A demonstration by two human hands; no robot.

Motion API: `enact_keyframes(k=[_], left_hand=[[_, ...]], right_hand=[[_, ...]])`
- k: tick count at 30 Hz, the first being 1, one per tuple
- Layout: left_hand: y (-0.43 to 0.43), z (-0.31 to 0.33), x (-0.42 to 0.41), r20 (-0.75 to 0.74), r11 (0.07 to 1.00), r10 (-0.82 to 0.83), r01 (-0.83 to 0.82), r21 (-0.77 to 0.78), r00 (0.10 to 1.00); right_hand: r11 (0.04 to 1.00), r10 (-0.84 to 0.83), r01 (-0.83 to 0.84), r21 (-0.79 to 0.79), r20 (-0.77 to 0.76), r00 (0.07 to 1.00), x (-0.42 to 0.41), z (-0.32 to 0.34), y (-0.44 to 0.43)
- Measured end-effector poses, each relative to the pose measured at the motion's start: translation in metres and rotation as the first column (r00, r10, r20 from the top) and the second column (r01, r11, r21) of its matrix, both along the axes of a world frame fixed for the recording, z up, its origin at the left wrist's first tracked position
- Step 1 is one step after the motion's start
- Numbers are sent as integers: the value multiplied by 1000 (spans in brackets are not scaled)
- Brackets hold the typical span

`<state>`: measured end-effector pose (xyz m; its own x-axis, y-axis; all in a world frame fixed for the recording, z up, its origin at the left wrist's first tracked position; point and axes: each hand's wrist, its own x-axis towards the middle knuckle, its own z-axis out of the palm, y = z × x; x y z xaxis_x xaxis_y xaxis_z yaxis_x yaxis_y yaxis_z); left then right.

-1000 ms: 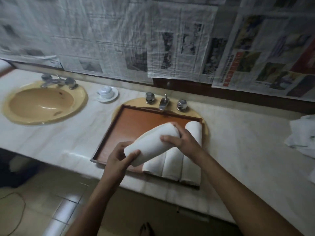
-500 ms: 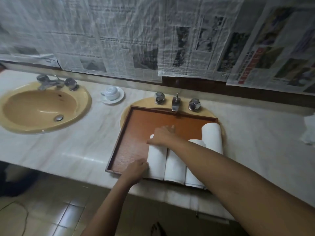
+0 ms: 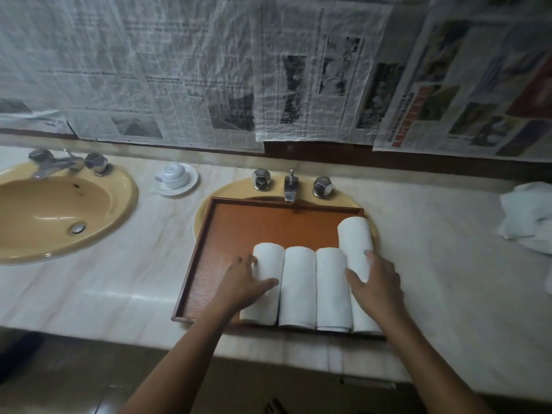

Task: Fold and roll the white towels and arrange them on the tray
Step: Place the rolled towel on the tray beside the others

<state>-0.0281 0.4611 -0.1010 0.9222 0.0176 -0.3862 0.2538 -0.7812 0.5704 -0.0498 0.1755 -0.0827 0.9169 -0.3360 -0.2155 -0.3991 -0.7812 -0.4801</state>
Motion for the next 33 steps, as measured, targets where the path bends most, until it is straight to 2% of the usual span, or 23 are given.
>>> enact_keyframes(k=[4, 6, 9, 11, 13, 16, 20, 28, 33], left_hand=[[3, -1, 8, -81, 999, -9, 7, -32, 997], [8, -1, 11, -156, 987, -2, -23, -160, 988], [19, -8, 12, -271, 897, 3, -122, -425, 963], [20, -7, 11, -296, 845, -22, -140, -516, 955], [17, -3, 10, -293, 833, -50, -122, -540, 955], [13, -1, 9, -292, 835, -70, -104, -541, 954], [16, -6, 1, -219, 844, -19, -102, -526, 976], [16, -10, -19, -13, 935, 119, -116, -335, 993], [1, 3, -32, 288, 974, 155, -97, -207, 945]], right_hand=[[983, -17, 29, 181, -68, 998, -27, -20, -24], [978, -12, 29, 206, -81, 997, -32, -28, -27], [976, -33, 46, 211, -66, 997, -35, -35, -30], [977, -31, 44, 207, -62, 998, -34, -34, -30], [979, -22, 35, 199, -63, 998, -33, -32, -30], [977, -7, 22, 211, -73, 997, -33, -34, -33], [976, 20, -2, 217, -79, 997, -34, -33, -36], [961, 22, -9, 275, -43, 999, -44, -26, -46], [957, 27, -9, 289, -61, 998, -54, -22, -62]])
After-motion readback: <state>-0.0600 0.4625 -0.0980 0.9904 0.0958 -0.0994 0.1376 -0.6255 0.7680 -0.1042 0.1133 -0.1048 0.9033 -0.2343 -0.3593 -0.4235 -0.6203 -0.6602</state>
